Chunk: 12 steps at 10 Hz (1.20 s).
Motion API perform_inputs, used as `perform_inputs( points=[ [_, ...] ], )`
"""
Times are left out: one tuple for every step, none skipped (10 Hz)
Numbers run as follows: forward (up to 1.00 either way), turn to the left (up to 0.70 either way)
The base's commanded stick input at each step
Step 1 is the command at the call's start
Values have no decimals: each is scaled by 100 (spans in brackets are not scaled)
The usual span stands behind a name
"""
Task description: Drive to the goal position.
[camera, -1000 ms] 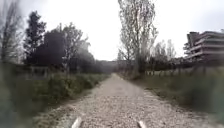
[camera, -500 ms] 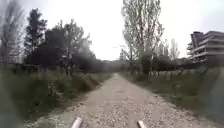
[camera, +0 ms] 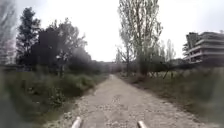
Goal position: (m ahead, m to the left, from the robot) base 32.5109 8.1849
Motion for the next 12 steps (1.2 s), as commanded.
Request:
perform_inputs(
  points=[
    [100, -40],
    [100, -21],
    [100, 0],
    [100, 0],
    [100, 0],
    [100, -2],
    [100, -24],
    [100, -40],
    [100, -7],
    [100, 0],
    [100, 0],
    [100, 0]
  ],
)
